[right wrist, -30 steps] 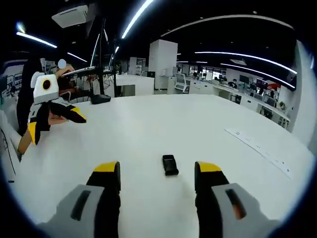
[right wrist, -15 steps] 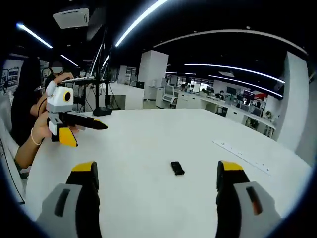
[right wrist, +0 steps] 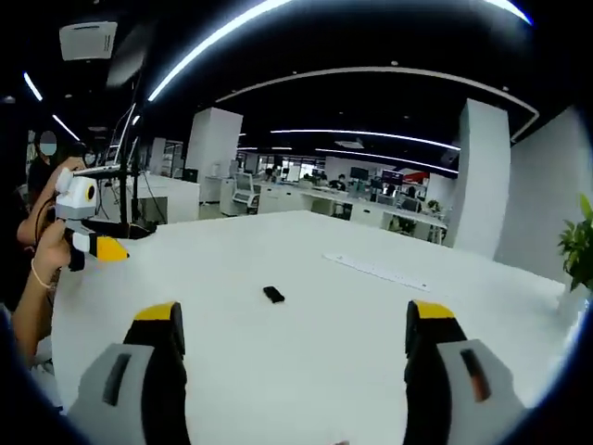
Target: Snap the two parts of the plastic buckle together until the buckle closes and remains connected.
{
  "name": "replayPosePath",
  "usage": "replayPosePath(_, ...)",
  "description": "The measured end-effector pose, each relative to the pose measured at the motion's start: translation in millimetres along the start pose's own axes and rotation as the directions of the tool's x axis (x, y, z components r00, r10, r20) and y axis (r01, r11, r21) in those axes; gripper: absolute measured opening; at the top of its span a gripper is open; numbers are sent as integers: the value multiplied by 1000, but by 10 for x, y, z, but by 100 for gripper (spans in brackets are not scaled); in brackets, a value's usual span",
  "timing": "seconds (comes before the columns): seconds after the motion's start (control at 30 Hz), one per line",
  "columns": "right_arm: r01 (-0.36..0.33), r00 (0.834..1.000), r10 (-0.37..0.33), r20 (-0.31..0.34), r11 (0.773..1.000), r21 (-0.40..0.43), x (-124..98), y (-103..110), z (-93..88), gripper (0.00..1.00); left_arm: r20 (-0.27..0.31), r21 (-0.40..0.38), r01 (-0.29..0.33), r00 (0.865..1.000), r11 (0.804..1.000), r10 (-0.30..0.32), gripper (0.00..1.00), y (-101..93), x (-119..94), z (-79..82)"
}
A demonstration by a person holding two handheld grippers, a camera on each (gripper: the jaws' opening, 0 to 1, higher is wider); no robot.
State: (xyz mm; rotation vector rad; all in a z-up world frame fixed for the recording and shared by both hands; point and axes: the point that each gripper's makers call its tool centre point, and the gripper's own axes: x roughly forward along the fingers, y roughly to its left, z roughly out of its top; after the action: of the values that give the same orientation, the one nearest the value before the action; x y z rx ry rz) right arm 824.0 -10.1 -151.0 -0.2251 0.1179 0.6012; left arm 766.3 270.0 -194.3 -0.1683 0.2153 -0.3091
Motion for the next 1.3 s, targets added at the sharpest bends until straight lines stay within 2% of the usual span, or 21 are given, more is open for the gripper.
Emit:
replayPosePath(0.07,29,1000,-29,2,1000,11,-114,-52,1,100,2,15,-13,1000,1000,13,99,9,-45,21)
replayPosePath(0.17,77,997,-76,-29,997,22,-283,-130,-48,100,9,9,-23,1000,1000,23,99,7,-122,51)
replayPosePath(0.23,85,996,-85,-22,996,31,-398,-130,-49,100,18,6,-32,999,999,32,99,-3,-166,71)
replayPosePath(0.33,62,998,-62,-11,997,38,-551,-60,-72,100,13,20,-51,999,998,51,99,-14,-233,61)
replayPosePath(0.4,93,996,-94,11,994,64,-694,-60,-108,100,-1,39,-89,996,995,89,99,6,-305,13)
replayPosePath(0.53,155,987,-157,12,984,91,-925,-111,-206,100,-6,54,-124,992,991,124,99,42,-418,-22)
replayPosePath(0.7,223,974,-225,4,971,88,-1171,-190,-265,100,30,30,-134,991,991,133,99,71,-583,12)
replayPosePath(0.87,320,947,-321,-3,942,101,-1430,-264,-353,98,41,20,-156,987,988,155,99,109,-692,-21)
replayPosePath(0.9,357,933,-359,3,927,114,-1561,-270,-379,98,40,19,-160,986,987,159,99,111,-742,-44)
replayPosePath(1.07,418,905,-425,18,896,148,-1813,-293,-383,98,46,26,-179,983,984,177,99,132,-855,-58)
replayPosePath(1.17,501,858,-514,8,841,205,-2000,-349,-419,98,57,24,-184,982,983,182,99,116,-894,-56)
replayPosePath(1.23,533,838,-545,-16,812,238,-2067,-376,-476,98,62,21,-192,980,981,190,99,111,-909,-49)
replayPosePath(1.3,546,831,-555,-16,811,213,-2084,-433,-448,98,61,32,-192,980,981,190,99,98,-925,-44)
